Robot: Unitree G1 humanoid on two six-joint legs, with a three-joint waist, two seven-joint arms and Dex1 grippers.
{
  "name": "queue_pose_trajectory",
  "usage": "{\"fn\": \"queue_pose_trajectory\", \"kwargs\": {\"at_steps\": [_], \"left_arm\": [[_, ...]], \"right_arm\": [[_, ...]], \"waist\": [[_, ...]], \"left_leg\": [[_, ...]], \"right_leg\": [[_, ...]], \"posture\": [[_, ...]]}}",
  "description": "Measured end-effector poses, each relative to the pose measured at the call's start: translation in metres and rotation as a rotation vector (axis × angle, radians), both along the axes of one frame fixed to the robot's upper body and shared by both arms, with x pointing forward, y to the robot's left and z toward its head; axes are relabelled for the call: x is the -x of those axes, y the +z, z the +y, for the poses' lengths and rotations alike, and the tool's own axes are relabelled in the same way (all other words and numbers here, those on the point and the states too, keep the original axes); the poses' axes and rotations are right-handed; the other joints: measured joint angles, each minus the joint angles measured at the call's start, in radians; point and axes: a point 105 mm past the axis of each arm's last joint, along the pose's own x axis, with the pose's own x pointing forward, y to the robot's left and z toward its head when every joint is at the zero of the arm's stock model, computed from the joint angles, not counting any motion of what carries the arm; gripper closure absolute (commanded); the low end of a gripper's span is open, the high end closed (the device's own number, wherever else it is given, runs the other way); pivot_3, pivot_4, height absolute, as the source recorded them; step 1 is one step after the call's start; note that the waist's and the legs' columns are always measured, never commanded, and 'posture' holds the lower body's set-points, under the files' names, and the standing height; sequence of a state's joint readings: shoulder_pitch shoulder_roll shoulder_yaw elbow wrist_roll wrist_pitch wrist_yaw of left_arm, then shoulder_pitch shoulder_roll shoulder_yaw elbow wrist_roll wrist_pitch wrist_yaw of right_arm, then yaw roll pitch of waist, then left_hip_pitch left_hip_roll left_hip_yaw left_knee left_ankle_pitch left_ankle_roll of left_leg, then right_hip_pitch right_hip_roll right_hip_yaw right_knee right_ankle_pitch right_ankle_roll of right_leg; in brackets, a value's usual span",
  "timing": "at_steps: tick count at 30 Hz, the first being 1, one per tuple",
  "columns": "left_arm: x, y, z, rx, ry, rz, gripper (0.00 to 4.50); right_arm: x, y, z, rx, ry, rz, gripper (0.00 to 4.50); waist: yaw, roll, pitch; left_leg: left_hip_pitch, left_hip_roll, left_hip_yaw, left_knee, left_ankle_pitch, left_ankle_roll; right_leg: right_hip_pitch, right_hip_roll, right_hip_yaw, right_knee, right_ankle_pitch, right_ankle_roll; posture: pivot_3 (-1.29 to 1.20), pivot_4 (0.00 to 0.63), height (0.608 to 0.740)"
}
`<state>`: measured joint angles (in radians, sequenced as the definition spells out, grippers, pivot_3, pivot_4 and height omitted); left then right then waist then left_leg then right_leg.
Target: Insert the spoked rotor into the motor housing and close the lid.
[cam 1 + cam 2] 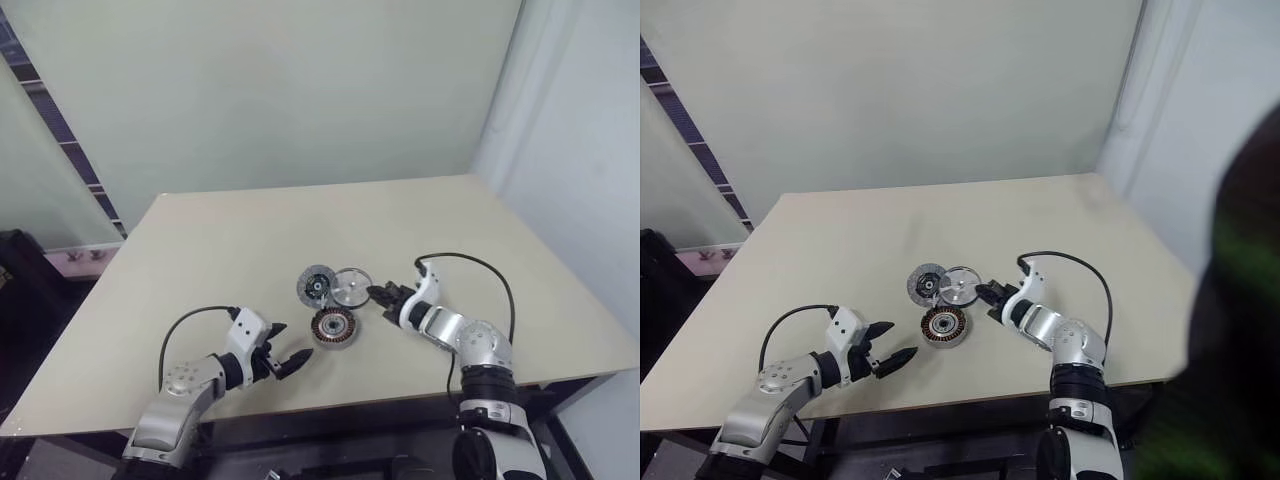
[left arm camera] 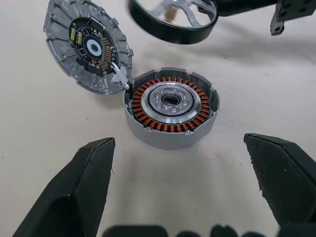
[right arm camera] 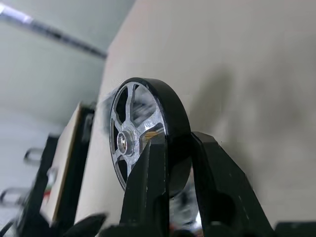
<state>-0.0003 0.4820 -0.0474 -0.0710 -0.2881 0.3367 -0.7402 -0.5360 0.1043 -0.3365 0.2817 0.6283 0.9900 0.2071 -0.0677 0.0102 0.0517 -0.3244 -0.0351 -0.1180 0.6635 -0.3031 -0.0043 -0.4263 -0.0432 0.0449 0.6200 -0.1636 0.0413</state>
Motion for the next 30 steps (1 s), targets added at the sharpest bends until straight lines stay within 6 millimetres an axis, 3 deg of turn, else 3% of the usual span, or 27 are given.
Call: {"fn": "queue_pose_trajectory", "kwargs": {"at_steps": [4,12,30], "left_arm": [[0.0,0.0,0.001,0.0,0.004,0.0,0.0],[0.0,-0.001,0.006,-0.002,0.03,0.001,0.0],[0.002,-0.003,0.007,-0.003,0.035,0.01,0.0]], "right_arm": [[0.009,0.002,0.017,0.015,0.066,0.002,4.18],[0.025,-0.015,0.027,0.049,0.121,0.052,4.18],[0.027,-0.04,0.028,0.091,0.094,0.119,4.18]], "waist": [[-0.003,0.0,0.0],[-0.007,0.001,0.001],[-0.007,0.001,0.001]], "left_leg": [[0.0,0.0,0.0,0.0,0.0,0.0],[-0.001,0.0,0.0,-0.001,0.0,0.0],[-0.001,0.0,-0.001,-0.002,0.0,0.0]], "right_leg": [[0.0,0.0,0.0,-0.001,0.0,0.0],[-0.001,0.0,0.0,-0.001,0.0,0.0],[-0.001,0.0,0.0,-0.003,0.0,0.0]], "posture": [[0.0,0.0,0.74],[0.0,0.0,0.74],[0.0,0.0,0.74]]}}
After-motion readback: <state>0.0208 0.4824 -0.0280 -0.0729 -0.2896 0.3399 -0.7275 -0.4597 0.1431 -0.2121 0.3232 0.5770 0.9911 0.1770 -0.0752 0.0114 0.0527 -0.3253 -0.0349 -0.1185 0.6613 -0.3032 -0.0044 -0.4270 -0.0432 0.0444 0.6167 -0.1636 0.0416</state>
